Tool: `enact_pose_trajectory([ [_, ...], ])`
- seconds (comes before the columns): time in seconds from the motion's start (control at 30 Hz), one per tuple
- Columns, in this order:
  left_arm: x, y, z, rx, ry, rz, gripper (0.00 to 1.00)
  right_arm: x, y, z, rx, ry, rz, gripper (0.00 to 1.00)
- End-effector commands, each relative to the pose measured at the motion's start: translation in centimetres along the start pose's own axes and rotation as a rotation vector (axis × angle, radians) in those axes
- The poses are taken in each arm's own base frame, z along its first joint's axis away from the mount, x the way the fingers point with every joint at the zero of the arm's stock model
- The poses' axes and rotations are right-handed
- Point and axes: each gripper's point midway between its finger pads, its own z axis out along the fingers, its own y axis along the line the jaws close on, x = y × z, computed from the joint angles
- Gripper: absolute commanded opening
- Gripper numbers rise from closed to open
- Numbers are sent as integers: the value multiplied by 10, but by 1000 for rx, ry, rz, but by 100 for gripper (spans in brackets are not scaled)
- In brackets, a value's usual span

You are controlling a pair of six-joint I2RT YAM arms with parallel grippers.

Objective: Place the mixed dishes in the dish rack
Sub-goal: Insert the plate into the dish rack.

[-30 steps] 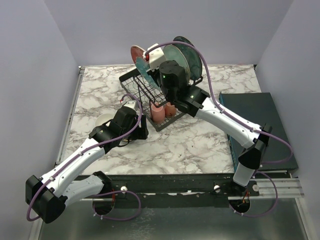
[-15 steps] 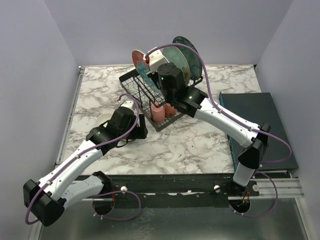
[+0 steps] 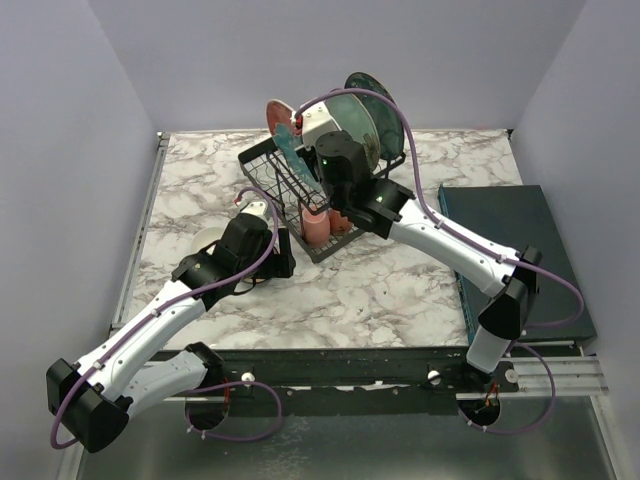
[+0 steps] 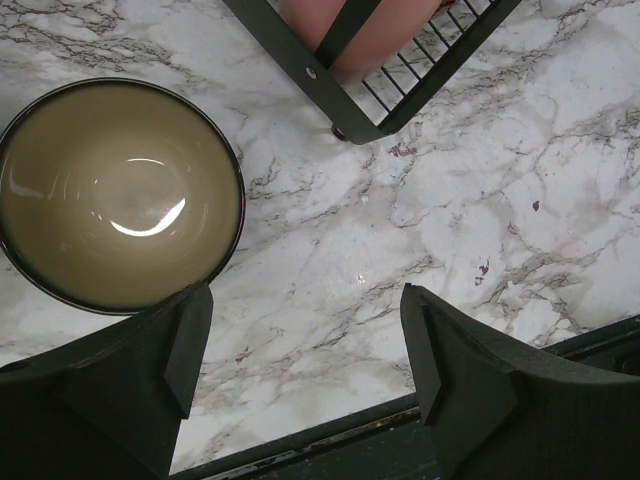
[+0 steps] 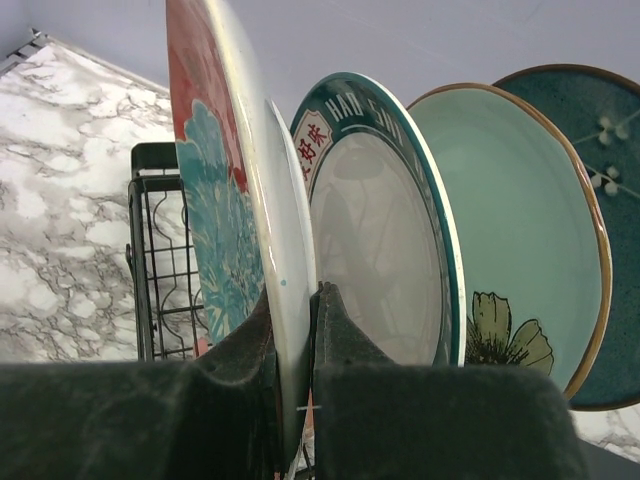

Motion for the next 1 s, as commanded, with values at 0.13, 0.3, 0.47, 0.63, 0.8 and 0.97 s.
enact_pose_trajectory([
  [0.13, 3, 10, -1, -39, 2, 0, 83, -8, 1, -5, -17, -55, 104, 0],
  [0.3, 3, 11, 0, -41, 3, -2, 83, 2, 5, -6, -34, -40, 123, 1],
  [0.47, 3, 10, -1, -38, 1, -4, 83, 16, 9, -5, -34, -17, 123, 5],
  [0.63, 3, 11, 0, -40, 3, -4, 83, 20, 9, -6, -35, -12, 131, 9],
  [0.8, 3, 11, -1, -39, 2, -5, 83, 23, 11, -7, -41, -10, 134, 19],
  [0.97, 3, 11, -1, -39, 2, -7, 83, 25, 14, -6, -52, -2, 136, 22],
])
